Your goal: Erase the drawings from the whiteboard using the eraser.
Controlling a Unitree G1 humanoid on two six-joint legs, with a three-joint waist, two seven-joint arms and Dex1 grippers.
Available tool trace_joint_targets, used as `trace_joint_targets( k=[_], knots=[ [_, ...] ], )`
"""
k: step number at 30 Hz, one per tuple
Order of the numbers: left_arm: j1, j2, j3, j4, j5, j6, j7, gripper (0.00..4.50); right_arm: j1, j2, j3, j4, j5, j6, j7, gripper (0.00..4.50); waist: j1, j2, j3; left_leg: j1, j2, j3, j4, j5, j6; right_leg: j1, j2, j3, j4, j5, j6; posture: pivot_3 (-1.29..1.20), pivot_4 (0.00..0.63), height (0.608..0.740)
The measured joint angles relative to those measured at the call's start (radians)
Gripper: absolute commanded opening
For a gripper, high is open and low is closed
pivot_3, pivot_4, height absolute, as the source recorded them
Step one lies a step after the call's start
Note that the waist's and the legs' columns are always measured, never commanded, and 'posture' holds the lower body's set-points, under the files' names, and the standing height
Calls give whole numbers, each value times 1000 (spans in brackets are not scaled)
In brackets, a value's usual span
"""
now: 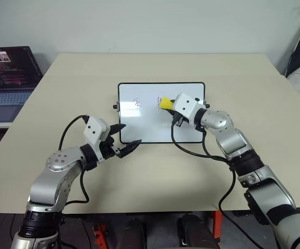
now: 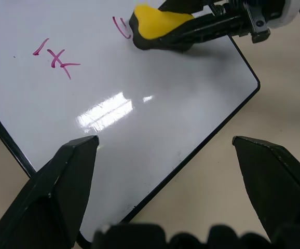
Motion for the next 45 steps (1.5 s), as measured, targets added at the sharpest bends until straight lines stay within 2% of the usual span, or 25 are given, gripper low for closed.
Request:
trace_joint_targets(
  k=[4,8,17,19,22,27,32,39,43,45],
  knots=[
    [1,0,-6,-8,0,2,0,4500,-114,59,-6,165,-37,-66,-117,1003,-13,0,0,1,0,0,1,1,0,0,0,0,0,1,-1,0,150,740],
    [3,0,-6,-11,-1,3,1,4500,-159,65,-21,235,-37,-97,-128,1003,-13,0,0,0,-1,-1,1,1,1,1,0,-1,0,1,-1,0,150,740],
    [15,-3,-7,-19,-1,4,5,4500,-100,21,61,132,-62,-98,87,1003,-15,0,0,1,0,-1,0,1,1,2,0,-1,0,1,-1,0,150,740],
    [15,-4,-6,-19,-1,4,5,4500,-97,21,67,125,-80,-102,75,1003,-15,0,0,1,0,-1,0,1,1,2,0,-1,0,1,-1,0,150,740],
    [18,-11,-7,-20,-1,3,4,4500,-118,47,53,162,-99,-124,-24,1003,-15,0,0,1,0,-1,0,1,0,2,0,-1,0,1,-1,0,150,740],
    [35,-12,-7,-20,-1,0,2,4500,-172,79,-49,165,-67,-114,-114,1000,-14,0,0,-1,0,-1,0,1,0,-1,0,0,0,1,-1,0,150,740],
    [41,-18,-7,-20,-1,-1,3,4500,-148,77,-32,172,-78,-76,-76,1000,-14,0,0,-7,0,0,-1,1,0,-7,-1,0,-2,1,-1,0,150,740],
    [87,-19,4,-20,2,-8,7,4500,-17,40,2,-8,-67,7,77,998,-12,0,0,-5,0,0,0,1,0,-5,-1,0,0,1,-1,0,150,740],
    [104,-18,34,-9,8,-24,22,4500,59,31,-30,-165,-9,106,109,997,-10,1,0,-6,0,-1,-1,1,0,-6,-1,-1,0,1,-1,0,150,740],
    [108,-17,49,-8,11,-28,30,4500,110,33,-79,-305,67,180,130,997,-7,1,0,-7,0,-1,-1,1,0,-6,-1,-1,-1,1,-1,0,150,740]
  ],
)
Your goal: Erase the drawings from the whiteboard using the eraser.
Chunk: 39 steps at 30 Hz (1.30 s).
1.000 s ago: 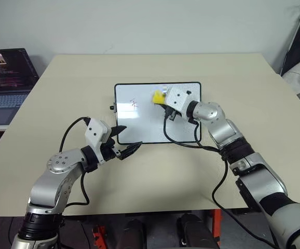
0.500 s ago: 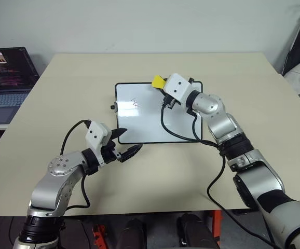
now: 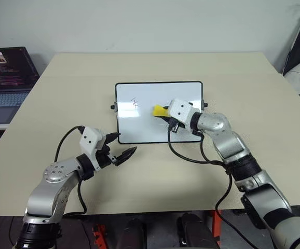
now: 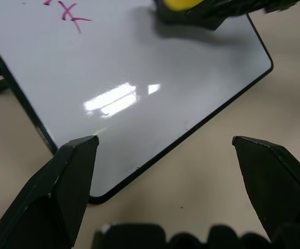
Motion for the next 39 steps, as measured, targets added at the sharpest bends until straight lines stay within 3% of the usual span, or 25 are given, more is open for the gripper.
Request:
trace_joint_targets(
  k=[6,15,26,39],
  knots=[
    [-1,-9,36,5,2,-14,44,4500,141,-4,-71,-327,173,257,19,997,8,0,0,0,0,0,0,0,0,0,0,0,-1,0,0,0,150,740],
    [32,-36,65,3,2,-18,90,4500,348,-24,-82,-446,232,332,-48,997,12,0,0,0,0,0,0,0,0,0,0,0,0,0,0,0,150,740],
    [-12,-3,78,12,14,-18,104,4500,297,-4,-37,-434,235,307,-91,997,14,0,0,0,0,0,0,0,0,0,0,0,0,0,0,0,150,740],
    [-45,-5,78,15,19,-19,124,4500,158,69,12,-254,193,225,-143,997,14,0,0,0,0,1,0,0,0,0,0,0,0,0,0,0,150,740]
  ],
)
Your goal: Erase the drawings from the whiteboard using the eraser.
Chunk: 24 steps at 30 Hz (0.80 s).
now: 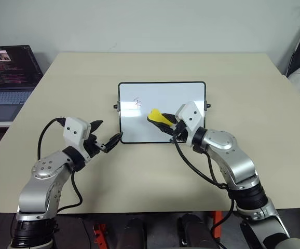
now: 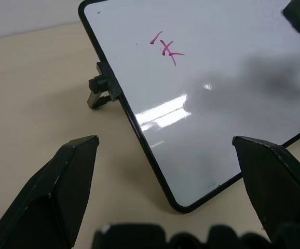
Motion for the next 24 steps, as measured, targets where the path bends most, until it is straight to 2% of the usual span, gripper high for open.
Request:
trace_joint_targets(
  k=[5,9,15,21,24],
  knots=[
    [-18,-1,-9,19,14,-3,-4,4500,-205,-5,93,237,-141,-152,-13,997,-4,0,0,1,0,0,0,0,0,0,1,0,0,0,0,0,150,740],
    [-38,-4,-21,42,22,-16,-21,4500,-430,56,148,607,-232,-331,-29,997,-12,0,0,0,0,1,-1,0,0,-1,1,0,0,0,0,0,150,740],
    [-48,-8,-27,46,27,-23,-26,4500,-587,139,157,1008,-293,-530,-41,997,-15,0,0,0,0,1,-1,0,0,-1,-1,0,-1,0,0,0,150,740],
    [-44,-9,-28,47,32,-24,-41,4500,-614,117,210,1083,-355,-638,83,997,-17,0,0,3,0,1,0,0,0,1,-1,0,2,0,0,0,150,740],
    [-42,-10,-27,47,35,-26,-42,4500,-626,130,210,1130,-372,-680,32,997,-18,0,0,4,0,1,0,0,0,1,0,0,4,1,-1,0,150,740]
  ],
)
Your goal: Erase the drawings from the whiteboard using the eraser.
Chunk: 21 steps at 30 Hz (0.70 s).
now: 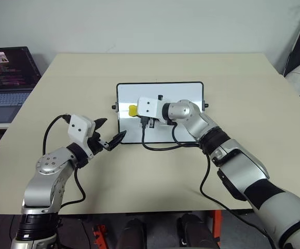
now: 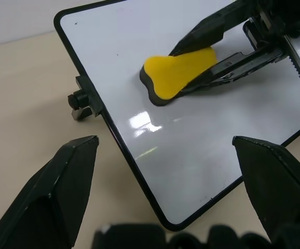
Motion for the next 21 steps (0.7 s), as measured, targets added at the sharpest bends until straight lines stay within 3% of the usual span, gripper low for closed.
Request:
trace_joint_targets(
  k=[5,13,17,21],
  knots=[
    [8,-8,-11,0,2,-1,-6,4500,-93,19,-86,137,-1,-11,-216,997,5,0,0,0,0,-1,1,2,-2,-1,1,0,3,1,-1,0,150,740],
    [10,-10,-22,-5,2,0,-22,4500,-2,18,-62,49,-3,-31,-26,997,-4,0,0,0,0,0,0,1,-2,0,1,0,2,1,-1,0,150,740],
    [9,-10,-39,-6,1,1,-32,4500,63,8,-59,-31,-2,-16,1,997,-1,0,0,1,0,-1,1,2,-2,0,1,0,4,1,-1,0,150,740],
    [-8,-5,-82,-36,-5,16,-69,4500,241,-59,-175,-331,80,135,0,997,19,0,0,-4,0,-3,1,2,-2,-1,1,-2,1,1,-1,0,150,740]
  ],
)
